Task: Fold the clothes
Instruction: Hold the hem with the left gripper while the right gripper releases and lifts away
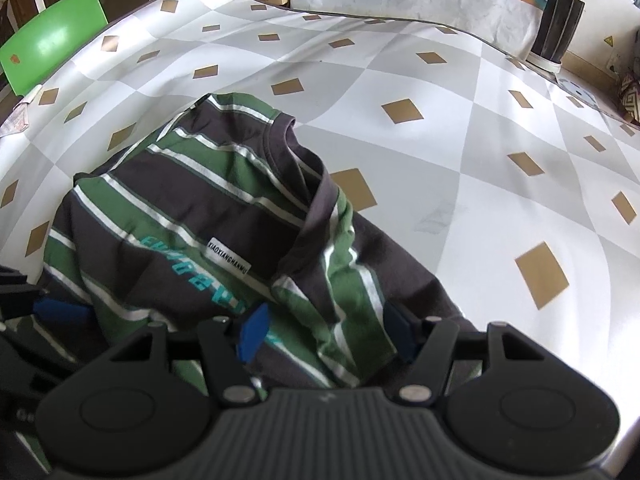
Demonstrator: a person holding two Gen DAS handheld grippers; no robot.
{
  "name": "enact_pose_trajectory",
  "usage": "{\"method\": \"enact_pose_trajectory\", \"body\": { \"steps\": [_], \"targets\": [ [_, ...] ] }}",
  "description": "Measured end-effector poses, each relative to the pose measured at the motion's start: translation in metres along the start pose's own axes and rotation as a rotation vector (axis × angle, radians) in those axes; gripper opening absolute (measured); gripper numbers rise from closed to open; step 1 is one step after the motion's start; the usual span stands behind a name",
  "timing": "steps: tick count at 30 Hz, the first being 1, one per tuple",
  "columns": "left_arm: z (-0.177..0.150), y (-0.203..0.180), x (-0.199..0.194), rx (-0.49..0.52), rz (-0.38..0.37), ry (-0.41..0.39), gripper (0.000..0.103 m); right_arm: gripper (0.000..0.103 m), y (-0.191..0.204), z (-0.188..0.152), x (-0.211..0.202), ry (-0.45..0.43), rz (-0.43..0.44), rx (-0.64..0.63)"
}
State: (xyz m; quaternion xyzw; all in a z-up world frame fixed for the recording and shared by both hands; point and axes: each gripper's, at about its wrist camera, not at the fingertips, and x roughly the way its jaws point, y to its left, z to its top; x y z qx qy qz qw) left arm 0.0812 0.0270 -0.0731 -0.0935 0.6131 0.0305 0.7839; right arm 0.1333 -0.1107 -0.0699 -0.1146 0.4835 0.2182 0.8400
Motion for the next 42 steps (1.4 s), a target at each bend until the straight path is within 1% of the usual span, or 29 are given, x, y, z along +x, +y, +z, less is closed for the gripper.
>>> {"method": "enact_pose_trajectory", "body": {
  "steps": [1,2,3,4,5,6,8,11,14,19,20,21,23,25,26,27,30,33,36,39,42],
  "targets": [
    [0.000,-0.001,0.000,0.000,-0.001,0.002,0.074,0.057,0.000,0.001,0.001,-0.006,-0.006,0.000],
    [0.001,-0.001,0.001,0.000,-0.001,0.004,0.075,0.052,-0.001,0.003,0.002,-0.011,-0.006,0.008],
    [0.001,-0.002,0.001,0.000,0.000,0.005,0.075,0.044,-0.002,0.004,0.003,-0.012,-0.003,0.023],
    [0.001,-0.002,0.001,-0.001,0.001,0.005,0.075,0.039,-0.004,0.006,0.003,-0.012,0.001,0.036],
    [0.002,-0.003,0.001,-0.002,0.002,0.006,0.075,0.029,-0.005,0.007,0.004,-0.012,0.003,0.048],
    [0.002,-0.003,0.002,-0.004,0.002,0.008,0.075,0.022,-0.006,0.009,0.003,-0.016,0.000,0.057],
    [0.003,-0.005,0.002,-0.006,0.001,0.010,0.075,0.014,-0.009,0.012,0.001,-0.037,-0.007,0.071],
    [0.001,-0.006,0.002,-0.006,-0.004,0.011,0.075,0.010,-0.017,0.019,-0.005,-0.095,-0.028,0.111],
    [0.001,-0.009,0.003,-0.002,-0.005,0.012,0.075,0.009,-0.030,0.029,-0.015,-0.184,-0.078,0.173],
    [0.002,-0.014,0.004,0.005,0.002,0.010,0.075,0.011,-0.052,0.044,-0.033,-0.358,-0.168,0.279],
    [0.002,-0.014,0.004,0.006,0.002,0.010,0.075,0.015,-0.056,0.045,-0.035,-0.395,-0.189,0.296],
    [0.002,-0.015,0.004,0.007,0.002,0.011,0.076,0.022,-0.060,0.046,-0.037,-0.421,-0.201,0.313],
    [0.003,-0.017,0.005,0.009,0.002,0.011,0.076,0.033,-0.068,0.048,-0.040,-0.439,-0.201,0.345],
    [0.004,-0.018,0.005,0.009,0.004,0.010,0.076,0.036,-0.075,0.049,-0.043,-0.426,-0.191,0.359],
    [0.004,-0.019,0.005,0.008,0.004,0.010,0.076,0.040,-0.078,0.049,-0.043,-0.413,-0.194,0.358],
    [0.004,-0.019,0.005,0.007,0.004,0.010,0.076,0.042,-0.080,0.048,-0.044,-0.395,-0.194,0.358],
    [0.006,-0.017,0.006,-0.001,0.002,0.010,0.076,0.046,-0.087,0.042,-0.042,-0.330,-0.173,0.363],
    [0.006,-0.016,0.006,-0.011,0.004,0.010,0.076,0.047,-0.088,0.035,-0.046,-0.287,-0.143,0.347],
    [0.007,-0.018,0.006,-0.017,0.006,0.011,0.076,0.048,-0.086,0.028,-0.056,-0.266,-0.091,0.302],
    [0.007,-0.021,0.007,-0.016,0.004,0.010,0.076,0.051,-0.079,0.023,-0.055,-0.190,-0.016,0.228],
    [0.004,-0.020,0.006,-0.009,0.006,0.009,0.076,0.054,-0.063,0.015,-0.049,-0.128,-0.028,0.117]
  ]
}}
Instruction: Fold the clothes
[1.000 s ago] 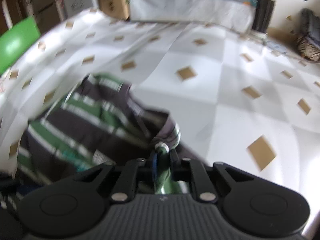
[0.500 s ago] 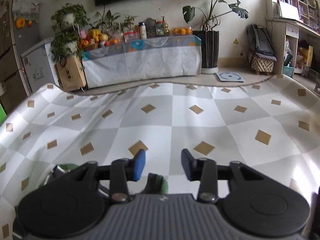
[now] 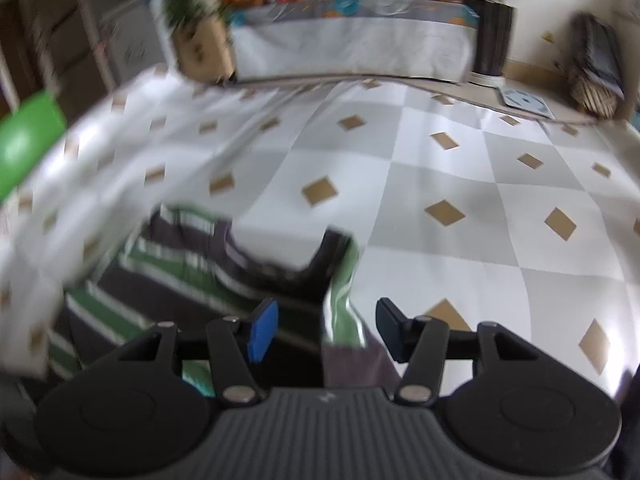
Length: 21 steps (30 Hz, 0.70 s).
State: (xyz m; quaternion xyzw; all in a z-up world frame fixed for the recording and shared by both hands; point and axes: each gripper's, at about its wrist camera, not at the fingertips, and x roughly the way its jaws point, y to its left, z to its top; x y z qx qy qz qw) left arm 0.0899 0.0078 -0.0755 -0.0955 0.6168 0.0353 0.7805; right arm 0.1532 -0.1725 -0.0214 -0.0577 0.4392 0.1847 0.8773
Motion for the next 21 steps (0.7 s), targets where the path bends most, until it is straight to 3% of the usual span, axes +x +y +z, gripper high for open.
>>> {"method": "enact_pose_trajectory", "body": {
  "steps": [8,10,12,13,15,21],
  "targets": [
    [0.000,-0.006,0.003,0.012,0.017,-0.002,0.076,0.055,0.014,-0.026,0.020,0.119,-0.084,-0.132],
    [0.000,-0.007,0.003,0.015,0.020,-0.002,0.076,0.048,0.009,-0.030,0.026,0.133,-0.087,-0.102],
    [0.000,-0.008,0.004,0.015,0.021,-0.003,0.076,0.030,0.002,-0.030,0.032,0.142,-0.096,-0.059],
    [0.000,-0.008,0.004,0.015,0.022,-0.003,0.076,0.027,-0.002,-0.029,0.034,0.142,-0.107,-0.038],
    [0.000,-0.009,0.005,0.015,0.024,-0.004,0.076,0.011,-0.010,-0.026,0.037,0.131,-0.130,0.006],
    [0.002,-0.010,0.006,0.015,0.025,-0.007,0.076,0.003,-0.034,-0.006,0.029,-0.012,-0.230,0.132]
  ]
}}
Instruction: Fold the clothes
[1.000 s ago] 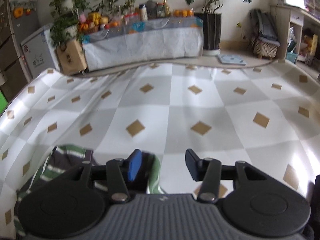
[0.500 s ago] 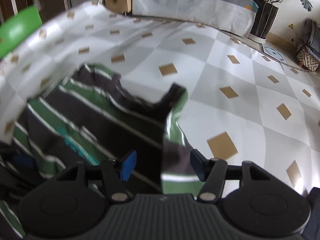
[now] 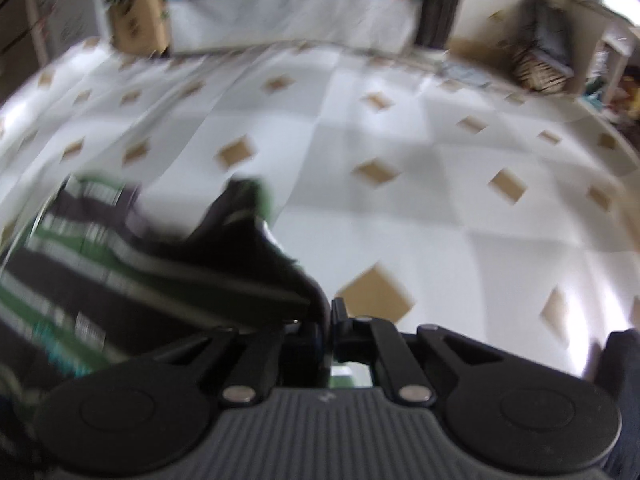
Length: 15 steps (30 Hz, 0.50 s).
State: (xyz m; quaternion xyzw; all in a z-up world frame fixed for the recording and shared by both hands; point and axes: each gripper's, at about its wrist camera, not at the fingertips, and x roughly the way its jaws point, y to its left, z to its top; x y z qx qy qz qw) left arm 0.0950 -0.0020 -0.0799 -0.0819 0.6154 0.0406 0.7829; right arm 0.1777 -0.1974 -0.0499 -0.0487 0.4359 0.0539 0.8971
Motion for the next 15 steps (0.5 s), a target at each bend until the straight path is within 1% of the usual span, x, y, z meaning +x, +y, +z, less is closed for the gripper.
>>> {"method": "enact_pose_trajectory", "body": {
  "steps": [2,4,5,6,7,10,12,15],
  "targets": [
    [0.001,0.000,0.000,-0.003,-0.008,0.000,0.076,0.003,-0.005,0.008,-0.005,-0.073,-0.043,0.028],
    [0.002,-0.001,0.000,-0.002,-0.014,-0.002,0.076,0.007,-0.010,0.015,-0.015,-0.179,-0.082,0.061],
    [0.002,-0.001,0.000,-0.001,-0.017,-0.003,0.076,0.011,-0.012,0.017,-0.019,-0.220,-0.092,0.075],
    [0.002,0.000,0.000,0.001,-0.018,-0.003,0.076,0.026,-0.014,0.020,-0.022,-0.247,-0.094,0.085],
    [0.001,0.001,0.001,0.002,-0.018,-0.003,0.076,0.033,-0.016,0.023,-0.024,-0.255,-0.093,0.094],
    [0.001,0.004,0.001,-0.002,-0.019,-0.003,0.076,0.038,-0.023,0.026,-0.025,-0.255,-0.103,0.117],
    [-0.008,0.020,0.008,0.000,-0.021,-0.004,0.076,0.044,-0.028,0.026,-0.025,-0.253,-0.121,0.123],
    [-0.004,0.000,0.008,0.004,-0.017,-0.003,0.076,0.045,-0.036,0.026,-0.025,-0.226,-0.106,0.143]
  ]
}}
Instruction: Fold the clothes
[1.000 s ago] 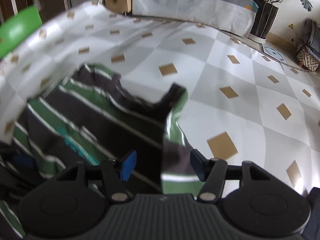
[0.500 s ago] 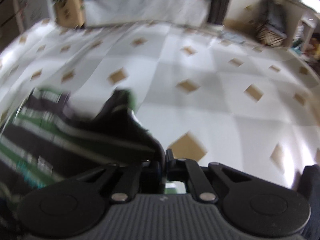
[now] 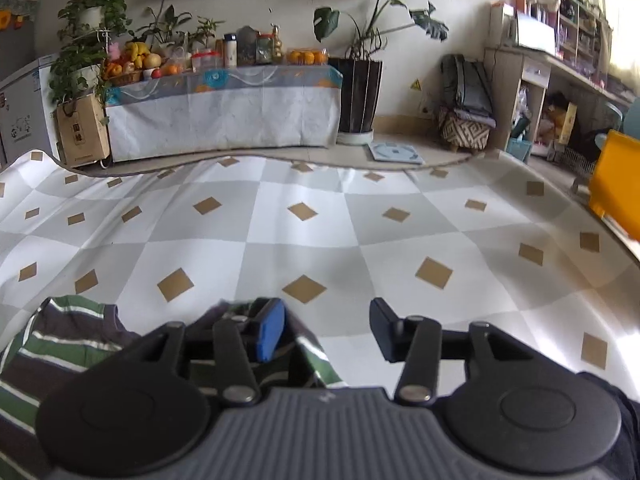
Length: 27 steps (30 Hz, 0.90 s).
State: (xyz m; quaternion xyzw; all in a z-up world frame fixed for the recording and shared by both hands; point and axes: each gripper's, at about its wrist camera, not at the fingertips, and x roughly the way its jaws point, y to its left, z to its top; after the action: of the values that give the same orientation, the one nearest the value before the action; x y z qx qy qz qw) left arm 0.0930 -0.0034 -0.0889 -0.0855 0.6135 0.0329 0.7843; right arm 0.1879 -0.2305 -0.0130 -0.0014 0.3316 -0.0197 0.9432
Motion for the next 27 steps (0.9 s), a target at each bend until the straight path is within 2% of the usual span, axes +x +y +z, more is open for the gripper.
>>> {"method": "enact_pose_trajectory", "body": {
  "steps": [8,11,14,17,23,27],
  "targets": [
    [0.007,0.004,-0.004,0.007,-0.001,-0.001,0.076,0.050,-0.018,-0.002,-0.016,0.044,0.075,0.023],
    [0.008,0.002,-0.001,0.009,-0.004,-0.001,0.076,0.050,-0.032,-0.002,-0.020,0.060,0.120,0.071],
    [0.006,-0.003,-0.002,0.018,-0.005,-0.002,0.076,0.051,-0.047,-0.005,-0.020,0.112,0.188,0.157],
    [0.005,-0.008,-0.002,0.026,-0.004,0.003,0.076,0.051,-0.053,-0.013,-0.010,0.207,0.265,0.207],
    [0.005,-0.010,-0.001,0.038,-0.003,0.006,0.076,0.053,-0.047,-0.022,-0.002,0.243,0.152,0.086],
    [0.006,-0.011,0.000,0.034,-0.007,0.007,0.076,0.053,-0.044,-0.036,0.010,0.309,0.115,0.036]
  ]
}}
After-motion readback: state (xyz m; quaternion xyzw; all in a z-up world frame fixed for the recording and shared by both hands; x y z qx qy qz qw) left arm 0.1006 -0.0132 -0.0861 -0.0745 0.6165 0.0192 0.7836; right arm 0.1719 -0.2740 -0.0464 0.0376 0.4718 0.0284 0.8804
